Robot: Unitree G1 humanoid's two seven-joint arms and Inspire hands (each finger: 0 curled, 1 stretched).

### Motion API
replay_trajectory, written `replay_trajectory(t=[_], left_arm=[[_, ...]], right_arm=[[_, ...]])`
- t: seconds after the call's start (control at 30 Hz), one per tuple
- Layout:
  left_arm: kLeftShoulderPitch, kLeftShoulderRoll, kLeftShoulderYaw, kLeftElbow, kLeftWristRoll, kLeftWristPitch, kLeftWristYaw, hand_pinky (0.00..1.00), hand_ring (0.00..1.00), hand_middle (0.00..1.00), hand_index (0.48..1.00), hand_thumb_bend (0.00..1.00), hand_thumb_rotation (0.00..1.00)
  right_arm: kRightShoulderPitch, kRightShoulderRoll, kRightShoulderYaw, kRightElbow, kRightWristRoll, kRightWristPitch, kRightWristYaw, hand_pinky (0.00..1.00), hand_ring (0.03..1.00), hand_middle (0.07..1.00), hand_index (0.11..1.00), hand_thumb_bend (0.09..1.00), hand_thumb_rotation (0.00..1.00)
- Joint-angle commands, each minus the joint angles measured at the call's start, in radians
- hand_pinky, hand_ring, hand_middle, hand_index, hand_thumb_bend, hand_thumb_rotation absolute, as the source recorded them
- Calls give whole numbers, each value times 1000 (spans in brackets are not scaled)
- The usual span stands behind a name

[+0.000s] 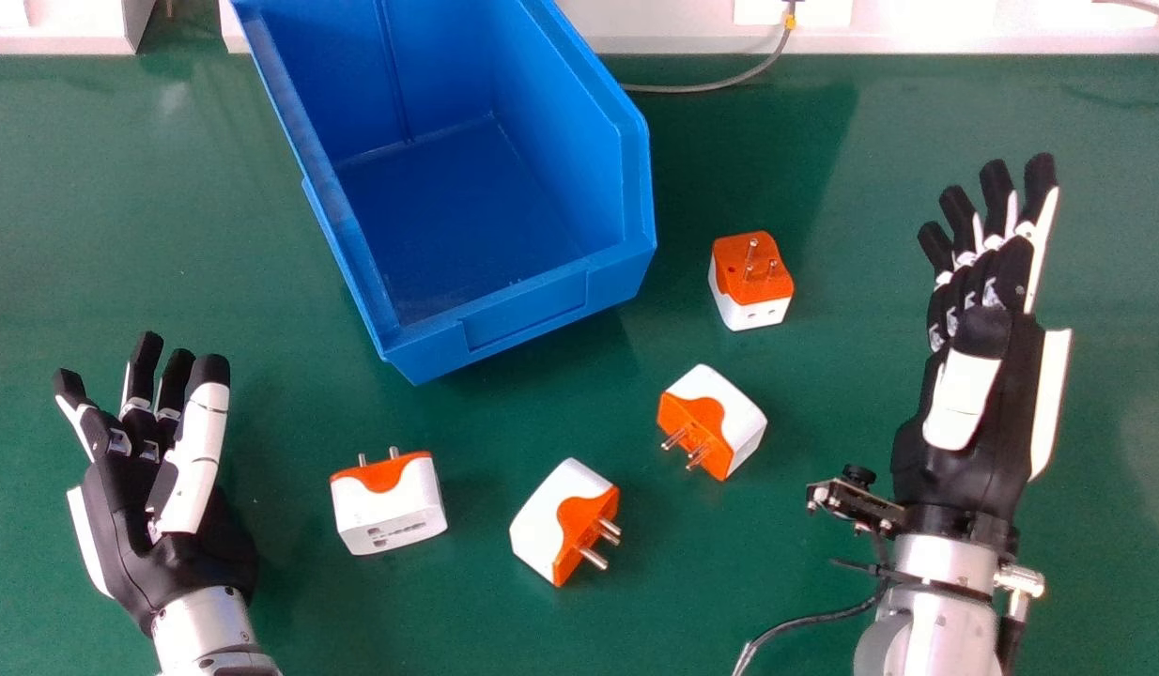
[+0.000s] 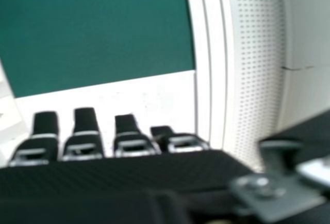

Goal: Pick all objects and put in blue box

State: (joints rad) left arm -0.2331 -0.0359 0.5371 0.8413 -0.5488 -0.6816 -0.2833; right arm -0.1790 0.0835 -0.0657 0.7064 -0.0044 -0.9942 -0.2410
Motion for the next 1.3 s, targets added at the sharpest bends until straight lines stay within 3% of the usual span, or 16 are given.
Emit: replay_trajectory(t=[0.0, 0.17, 0.33, 0.47, 0.7, 0.77, 0.83, 0.93, 0.97, 1.03, 1.13, 1.17, 1.2, 1.27], left_arm=[[11, -4, 3, 2, 3, 2, 2, 823, 871, 885, 891, 650, 96], [11, -9, 4, -7, -7, 9, -2, 821, 869, 883, 888, 654, 93], [11, -9, -1, -13, 4, 3, 8, 824, 876, 887, 895, 652, 99], [11, -7, -1, -16, -2, 7, -2, 825, 878, 890, 898, 663, 105], [9, -5, 2, -19, -4, 11, -3, 828, 878, 888, 899, 670, 110], [7, -2, 1, -16, -1, 9, -2, 829, 879, 889, 900, 674, 111], [7, -1, -2, -16, 9, 8, 8, 826, 880, 890, 901, 675, 111], [5, -1, -4, -18, 10, 11, 10, 817, 876, 888, 898, 667, 112], [4, -1, -4, -17, 9, 10, 9, 816, 875, 888, 898, 666, 112], [1, 0, -5, -16, 10, 12, 9, 818, 876, 888, 898, 668, 112], [0, -1, -5, -17, 10, 13, 10, 818, 876, 888, 898, 668, 112], [0, -1, -4, -17, 7, 12, 6, 821, 879, 892, 901, 663, 114], [0, -1, -4, -18, 4, 13, 2, 823, 880, 893, 903, 663, 111], [0, -5, 0, -26, -5, 19, 1, 824, 880, 894, 903, 664, 110]], right_arm=[[-5, 40, -5, -25, 0, -16, -1, 906, 926, 961, 1000, 937, 1000], [-5, 38, -6, -25, 1, -17, 0, 905, 928, 964, 1000, 935, 1000], [-7, 38, -6, -23, 4, -19, 2, 903, 928, 965, 1000, 940, 1000], [-5, 35, -4, -27, -10, -9, -4, 902, 927, 966, 1000, 944, 1000], [10, 9, 11, -49, -44, 44, 8, 892, 932, 973, 1000, 935, 1000], [18, -20, 26, -66, -58, 87, 43, 897, 941, 974, 1000, 942, 1000], [32, -70, 49, -100, -109, 145, 80, 909, 955, 980, 1000, 939, 1000], [68, -177, 102, -223, -277, 325, 130, 912, 959, 978, 1000, 927, 1000], [79, -223, 127, -279, -370, 407, 143, 912, 959, 978, 1000, 928, 1000], [93, -316, 200, -428, -626, 675, 240, 916, 962, 981, 1000, 942, 1000], [96, -350, 259, -532, -774, 892, 363, 916, 962, 981, 1000, 942, 1000], [92, -351, 276, -555, -797, 955, 418, 961, 985, 993, 1000, 978, 772], [89, -353, 290, -574, -814, 1005, 461, 975, 990, 996, 1000, 986, 708], [89, -358, 308, -604, -828, 1070, 510, 980, 992, 997, 1000, 989, 685]])
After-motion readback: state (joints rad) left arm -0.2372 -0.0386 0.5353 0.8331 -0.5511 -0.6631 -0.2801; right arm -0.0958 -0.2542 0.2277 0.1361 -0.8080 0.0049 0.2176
